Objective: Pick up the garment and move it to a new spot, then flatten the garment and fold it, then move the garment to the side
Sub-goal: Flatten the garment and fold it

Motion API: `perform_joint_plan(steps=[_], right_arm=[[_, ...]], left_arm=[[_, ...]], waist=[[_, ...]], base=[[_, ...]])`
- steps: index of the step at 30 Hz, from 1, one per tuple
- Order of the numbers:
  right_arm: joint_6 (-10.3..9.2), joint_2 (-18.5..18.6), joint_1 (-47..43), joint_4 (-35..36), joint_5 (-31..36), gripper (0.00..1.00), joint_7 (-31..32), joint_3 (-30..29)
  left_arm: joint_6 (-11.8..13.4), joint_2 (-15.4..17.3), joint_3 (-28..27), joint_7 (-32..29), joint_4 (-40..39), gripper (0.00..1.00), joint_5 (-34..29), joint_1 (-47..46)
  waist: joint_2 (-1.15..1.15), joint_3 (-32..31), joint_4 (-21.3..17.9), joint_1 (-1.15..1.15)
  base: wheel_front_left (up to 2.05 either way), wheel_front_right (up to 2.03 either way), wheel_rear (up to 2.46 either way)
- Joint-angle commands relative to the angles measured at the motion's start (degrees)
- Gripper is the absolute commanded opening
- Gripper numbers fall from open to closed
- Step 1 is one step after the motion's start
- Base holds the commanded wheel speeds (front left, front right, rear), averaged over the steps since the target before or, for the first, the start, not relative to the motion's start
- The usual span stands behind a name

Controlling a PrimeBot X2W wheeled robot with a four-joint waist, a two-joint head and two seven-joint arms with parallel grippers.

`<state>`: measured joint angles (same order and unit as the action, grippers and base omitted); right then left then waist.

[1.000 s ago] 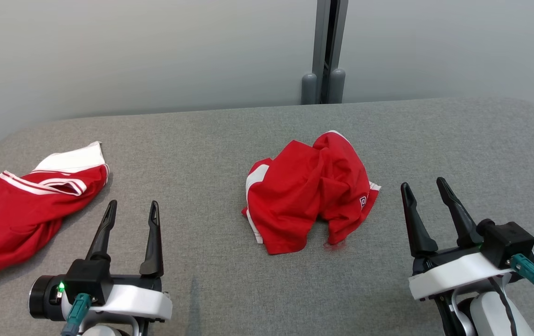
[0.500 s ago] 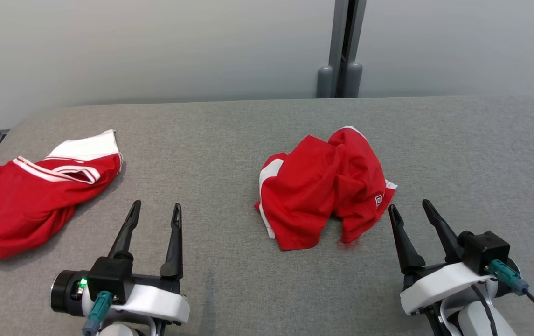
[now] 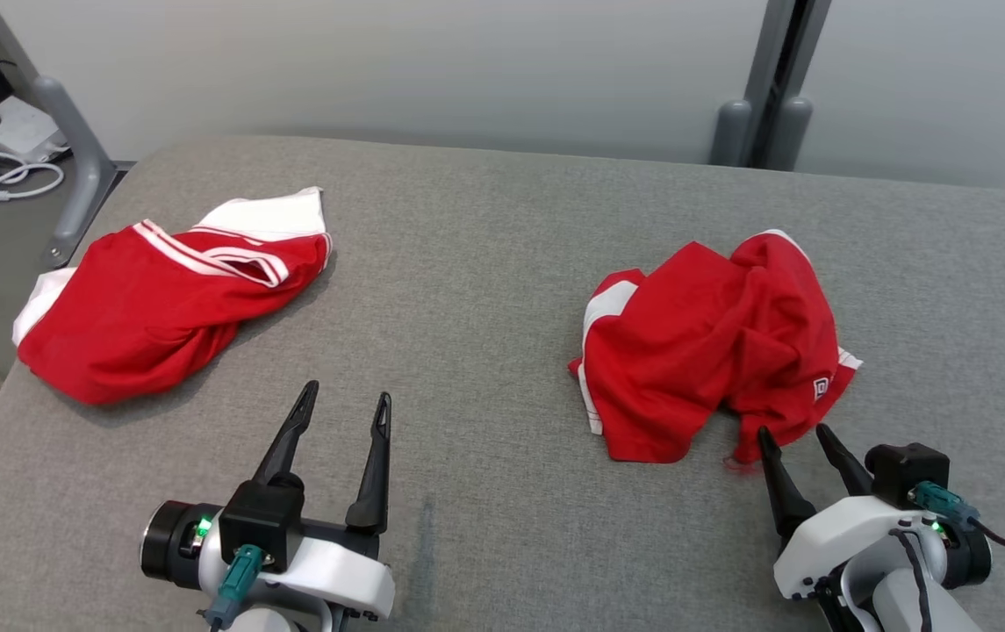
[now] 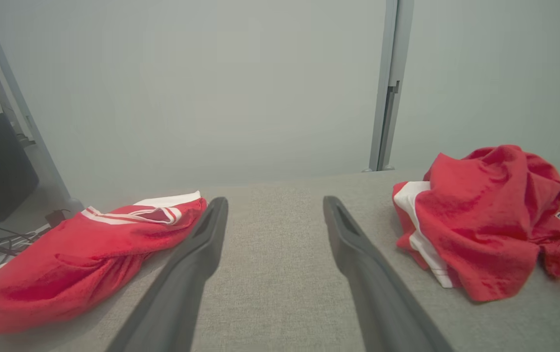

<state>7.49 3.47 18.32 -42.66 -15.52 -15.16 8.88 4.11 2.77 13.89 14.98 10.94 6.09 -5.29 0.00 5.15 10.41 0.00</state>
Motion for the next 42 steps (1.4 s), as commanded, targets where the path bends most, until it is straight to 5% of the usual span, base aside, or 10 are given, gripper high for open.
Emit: perform_joint_plan(steps=[1,6,7,9,10,24,33,34,35,42], right_arm=[[0.01,0.33,0.96,-1.74,-0.54,1.00,-0.10,-0.63],[0.01,0.15,2.29,-3.97,-1.21,1.00,-0.10,-0.37],[0.01,0.16,2.38,-4.19,-1.29,0.86,-0.10,-0.22],[0.01,0.17,2.57,-4.59,-1.50,0.14,-0.10,0.42],[0.01,0.46,2.77,-4.85,-0.68,0.00,-0.10,1.10],[0.00,11.81,6.88,-5.85,12.13,0.00,-0.10,-2.40],[0.00,19.32,14.83,-7.50,22.17,0.00,-0.10,-12.10],[0.00,19.29,15.44,-8.30,22.97,0.17,-0.10,-12.45],[0.00,19.20,16.12,-9.12,23.52,1.00,-0.10,-12.78],[0.00,15.53,18.52,-17.00,22.75,1.00,-0.10,-11.62]], left_arm=[[0.12,0.17,0.15,0.15,0.18,1.00,0.15,-1.05],[0.34,0.20,1.05,0.16,0.47,1.00,0.66,-1.24],[0.42,0.18,1.19,0.16,0.49,1.00,0.76,-1.25],[0.50,0.22,1.28,0.16,0.55,1.00,0.86,-1.15],[0.58,0.22,1.34,0.16,0.61,1.00,0.91,-1.07],[1.15,0.21,2.15,0.16,0.64,1.00,1.70,-0.65],[1.19,0.22,1.83,0.15,0.21,1.00,2.16,-1.10],[1.20,0.22,1.84,0.16,0.24,1.00,2.18,-1.11],[1.26,0.21,1.85,0.15,0.29,1.00,2.24,-1.12],[1.53,0.22,1.06,0.15,0.43,1.00,2.51,-0.26]], waist=[[0.00,0.54,1.40,0.00],[0.00,0.63,2.80,0.00],[0.00,0.59,2.91,0.00],[0.00,0.46,3.01,0.00],[0.00,0.36,3.03,0.00],[0.00,-1.64,2.98,0.00],[0.00,-1.16,4.07,0.00],[0.00,-1.16,4.15,0.00],[0.00,-1.17,4.19,0.00],[0.00,-1.61,2.41,0.00]], base=[[0.00,0.00,0.00],[0.00,0.00,0.00],[0.00,0.00,0.00],[0.00,0.00,0.00],[0.00,0.00,0.00],[0.00,0.00,0.00],[0.00,0.00,0.00],[0.00,0.00,0.00],[0.00,0.00,0.00],[0.00,0.00,0.00]])
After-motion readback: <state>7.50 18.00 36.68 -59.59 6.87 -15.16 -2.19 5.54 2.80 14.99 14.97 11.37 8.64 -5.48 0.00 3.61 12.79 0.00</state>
